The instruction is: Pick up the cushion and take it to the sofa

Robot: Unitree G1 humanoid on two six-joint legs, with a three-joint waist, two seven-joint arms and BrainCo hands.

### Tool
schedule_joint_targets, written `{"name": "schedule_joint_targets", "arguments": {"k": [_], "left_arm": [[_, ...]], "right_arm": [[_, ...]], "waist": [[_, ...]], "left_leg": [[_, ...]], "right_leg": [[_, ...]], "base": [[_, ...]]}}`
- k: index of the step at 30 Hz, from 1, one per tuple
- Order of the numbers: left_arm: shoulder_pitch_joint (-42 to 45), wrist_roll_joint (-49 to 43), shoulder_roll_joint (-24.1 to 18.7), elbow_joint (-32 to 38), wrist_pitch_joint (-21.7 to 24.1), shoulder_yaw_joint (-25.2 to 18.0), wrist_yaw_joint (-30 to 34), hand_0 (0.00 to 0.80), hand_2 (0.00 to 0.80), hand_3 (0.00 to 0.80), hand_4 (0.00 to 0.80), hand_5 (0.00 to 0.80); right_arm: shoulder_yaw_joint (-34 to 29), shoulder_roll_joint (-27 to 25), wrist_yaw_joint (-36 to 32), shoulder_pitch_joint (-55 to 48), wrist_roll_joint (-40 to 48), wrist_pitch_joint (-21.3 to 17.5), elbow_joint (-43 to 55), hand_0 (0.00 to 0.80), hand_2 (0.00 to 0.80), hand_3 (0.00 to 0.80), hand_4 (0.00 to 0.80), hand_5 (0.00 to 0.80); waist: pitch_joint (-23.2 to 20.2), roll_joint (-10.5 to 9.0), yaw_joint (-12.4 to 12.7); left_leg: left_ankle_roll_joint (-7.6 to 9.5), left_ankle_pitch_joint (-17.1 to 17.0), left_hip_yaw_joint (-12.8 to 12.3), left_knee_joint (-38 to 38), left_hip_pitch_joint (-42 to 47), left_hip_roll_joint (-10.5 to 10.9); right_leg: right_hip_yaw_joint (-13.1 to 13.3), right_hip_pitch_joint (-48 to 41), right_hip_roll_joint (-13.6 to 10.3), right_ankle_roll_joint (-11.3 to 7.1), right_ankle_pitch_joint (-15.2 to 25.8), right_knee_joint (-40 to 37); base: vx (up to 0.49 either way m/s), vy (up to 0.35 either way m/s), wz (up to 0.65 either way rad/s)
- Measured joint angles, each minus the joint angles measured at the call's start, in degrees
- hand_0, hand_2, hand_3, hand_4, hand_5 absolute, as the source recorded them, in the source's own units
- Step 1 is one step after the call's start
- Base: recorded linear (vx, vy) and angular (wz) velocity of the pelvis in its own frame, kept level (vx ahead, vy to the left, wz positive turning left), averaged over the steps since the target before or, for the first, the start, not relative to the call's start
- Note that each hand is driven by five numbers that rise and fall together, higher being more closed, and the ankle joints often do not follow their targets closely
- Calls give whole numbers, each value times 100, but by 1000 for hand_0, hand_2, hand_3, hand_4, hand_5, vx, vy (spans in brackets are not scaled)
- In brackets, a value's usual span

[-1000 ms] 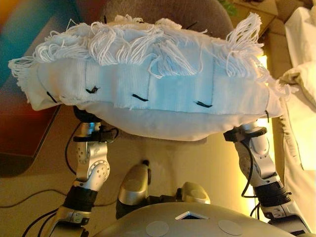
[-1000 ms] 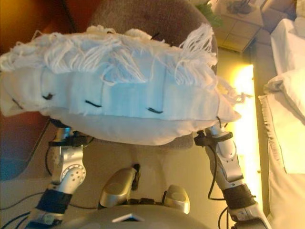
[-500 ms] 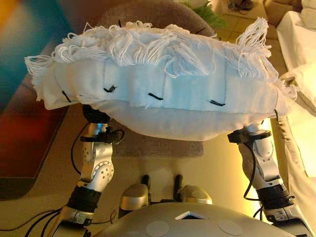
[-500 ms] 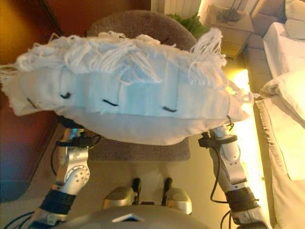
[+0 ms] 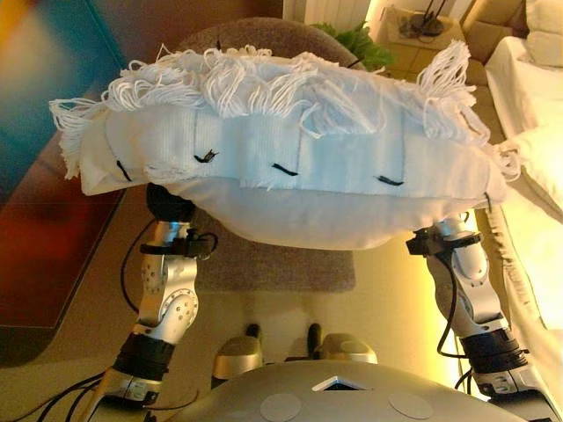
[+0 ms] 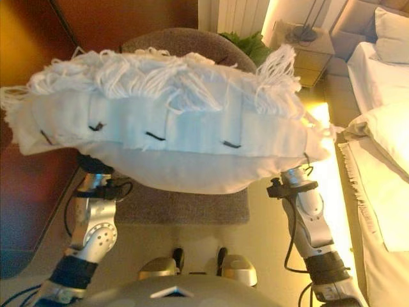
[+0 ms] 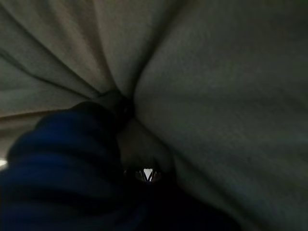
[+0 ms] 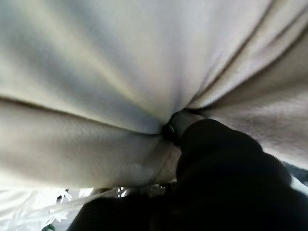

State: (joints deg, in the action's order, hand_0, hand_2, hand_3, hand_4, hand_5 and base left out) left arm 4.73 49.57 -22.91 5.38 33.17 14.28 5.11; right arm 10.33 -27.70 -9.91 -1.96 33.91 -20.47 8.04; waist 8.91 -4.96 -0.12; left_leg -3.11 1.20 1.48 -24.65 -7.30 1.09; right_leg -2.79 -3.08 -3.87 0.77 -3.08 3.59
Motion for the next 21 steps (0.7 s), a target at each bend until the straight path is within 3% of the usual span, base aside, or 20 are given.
{"name": "schedule_joint_targets", "arguments": {"k": [1, 3, 5, 6, 9, 11, 12, 13, 15, 16, 18, 21], "left_arm": [[174, 0, 121, -27, -2, 17, 12, 800, 800, 800, 800, 800], [344, -2, 179, -27, -6, 37, 82, 800, 800, 800, 800, 800], [427, -3, 157, -22, -7, 33, 89, 800, 800, 800, 800, 800], [377, -3, 153, -27, -18, 39, 88, 800, 800, 800, 800, 800], [352, -2, 177, -58, -31, 100, 79, 800, 800, 800, 800, 800], [350, -2, 254, -154, -29, 135, 79, 800, 800, 800, 800, 800], [348, -1, 335, -197, -31, 149, 80, 800, 800, 800, 800, 800], [351, 4, 330, -211, -32, 143, 80, 800, 800, 800, 800, 800], [321, 13, 206, -206, -29, 109, 74, 800, 800, 800, 800, 800], [258, 12, 155, -202, -39, 112, 64, 800, 800, 800, 800, 800], [112, 8, 103, -199, -51, 104, 27, 800, 800, 800, 800, 800], [26, 1, 85, -201, -141, 25, -50, 800, 800, 800, 800, 800]], "right_arm": [[68, 1, -30, -50, 2, 16, -38, 800, 800, 800, 800, 800], [85, 3, -28, -175, 6, 7, -39, 800, 800, 800, 800, 800], [161, -3, -6, -210, 5, -7, -38, 800, 800, 800, 800, 800], [163, 6, 19, -290, 4, -45, -40, 800, 800, 800, 800, 800], [163, -21, 64, -382, 1, -50, -39, 800, 800, 800, 800, 800], [164, -89, 96, -381, -13, -50, -38, 800, 800, 800, 800, 800], [147, -174, 119, -389, -16, -48, -38, 800, 800, 800, 800, 800], [189, -208, 151, -403, -16, -36, -38, 800, 800, 800, 800, 800], [203, -213, 155, -405, -21, -18, -3, 800, 800, 800, 800, 800], [149, -212, 155, -404, -20, 9, 39, 800, 800, 800, 800, 800], [108, -139, 158, -373, -19, 52, 51, 800, 800, 800, 800, 800], [148, 118, 264, -369, -73, 79, 60, 800, 800, 800, 800, 800]], "waist": [[13, 7, 109], [15, 11, 101], [35, 34, 116], [74, 100, 82], [177, 178, 104], [288, 393, 138], [334, 605, 187], [339, 608, 273], [285, 476, 292], [272, 426, 264], [286, 343, 284], [300, 250, 287]], "left_leg": [[99, -29, -4, -753, -381, -49], [90, -23, -83, -1002, -547, -152], [56, -1, -238, -327, -471, -257], [72, -56, -423, 712, -303, -335], [62, -159, -433, 1843, -209, -299], [32, -266, -369, 2130, -186, -338], [48, -564, -354, 2105, -120, -376], [165, -683, -438, 2074, -75, -288], [179, -691, -552, 2187, -27, -21], [280, -753, -610, 2215, -12, 111], [647, -786, -625, 2199, 44, 314], [781, -662, -585, 2297, 352, 342]], "right_leg": [[-44, -96, 6, 57, -22, 19], [-334, -153, -44, 82, -20, -37], [-685, -256, -77, 27, 16, -168], [-929, -338, -75, 11, 107, -324], [-1111, -546, -67, -107, 180, -565], [-1137, -718, -52, -258, 83, -594], [-1051, -804, -27, -439, -60, -528], [-883, -802, -118, -550, -155, -447], [-643, -772, -329, -612, -265, -348], [-619, -773, -458, -599, -339, -329], [-563, -828, -634, -661, -427, -214], [-560, -538, -729, -856, -579, 908]], "base": [[226, -35, -19], [277, 70, -16], [287, 141, -4], [316, 148, 25], [328, 156, 31], [295, 187, 13], [313, 231, -8], [333, 260, -19], [342, 240, 1], [338, 172, 30], [313, 116, 22], [267, 96, 10]]}}
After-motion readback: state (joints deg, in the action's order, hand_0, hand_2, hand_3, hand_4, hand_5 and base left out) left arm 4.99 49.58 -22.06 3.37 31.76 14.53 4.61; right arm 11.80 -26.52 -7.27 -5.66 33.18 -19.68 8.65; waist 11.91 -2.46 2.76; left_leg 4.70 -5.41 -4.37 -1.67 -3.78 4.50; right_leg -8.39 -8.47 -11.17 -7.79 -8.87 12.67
